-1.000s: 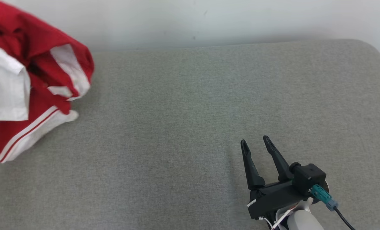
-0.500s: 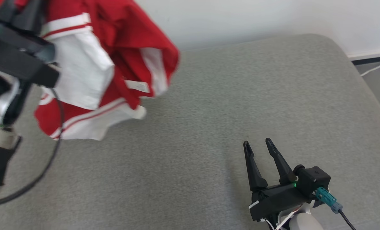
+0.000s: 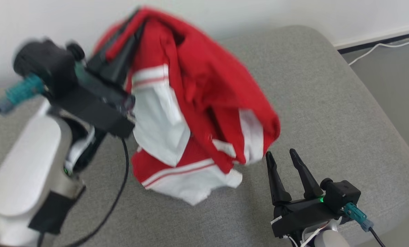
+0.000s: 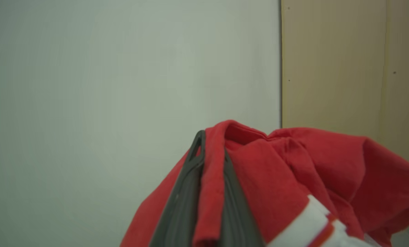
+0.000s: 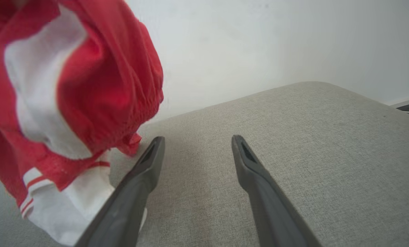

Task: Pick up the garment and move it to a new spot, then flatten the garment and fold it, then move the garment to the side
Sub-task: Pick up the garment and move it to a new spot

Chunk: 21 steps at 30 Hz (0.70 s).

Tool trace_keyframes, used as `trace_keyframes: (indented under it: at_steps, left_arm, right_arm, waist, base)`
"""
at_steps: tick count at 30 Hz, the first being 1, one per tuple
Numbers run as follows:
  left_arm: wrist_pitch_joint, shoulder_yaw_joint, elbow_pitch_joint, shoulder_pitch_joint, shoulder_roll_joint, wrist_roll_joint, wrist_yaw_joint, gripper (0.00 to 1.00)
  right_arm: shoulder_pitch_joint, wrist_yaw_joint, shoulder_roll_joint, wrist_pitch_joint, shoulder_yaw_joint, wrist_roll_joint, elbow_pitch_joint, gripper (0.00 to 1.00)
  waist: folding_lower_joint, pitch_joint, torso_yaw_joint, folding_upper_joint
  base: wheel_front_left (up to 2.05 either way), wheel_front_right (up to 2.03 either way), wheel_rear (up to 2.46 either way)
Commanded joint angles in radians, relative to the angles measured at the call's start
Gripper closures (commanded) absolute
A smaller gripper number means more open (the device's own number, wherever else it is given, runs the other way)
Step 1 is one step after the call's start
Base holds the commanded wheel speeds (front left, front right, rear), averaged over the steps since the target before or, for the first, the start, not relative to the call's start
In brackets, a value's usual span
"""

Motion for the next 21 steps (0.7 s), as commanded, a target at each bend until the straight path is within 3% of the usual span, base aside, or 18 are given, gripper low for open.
trace_keyframes:
  at_steps: [1, 12, 21]
  left_arm:
    - [-0.011, 0.000, 0.009, 0.035, 0.007, -0.012, 0.006, 1.00]
    - [-0.178, 0.000, 0.212, 0.325, 0.026, -0.020, 0.053, 1.00]
    - [-0.246, -0.043, 0.440, 0.387, -0.037, -0.018, 0.004, 1.00]
  right_arm:
    - [0.002, 0.001, -0.001, -0.001, -0.002, -0.004, -0.003, 0.00]
    - [0.001, 0.001, -0.001, -0.001, -0.012, -0.039, 0.010, 0.00]
    - [-0.006, 0.001, -0.001, -0.001, -0.005, -0.062, 0.039, 0.00]
  waist:
    - [0.0000, 0.022, 0.000, 0.0000]
    - [0.0000, 0.047, 0.071, 0.0000]
    - [0.0000, 0.013, 0.156, 0.0000]
  base:
    - [0.00, 0.00, 0.00]
    - [0.00, 0.00, 0.00]
    - [0.00, 0.00, 0.00]
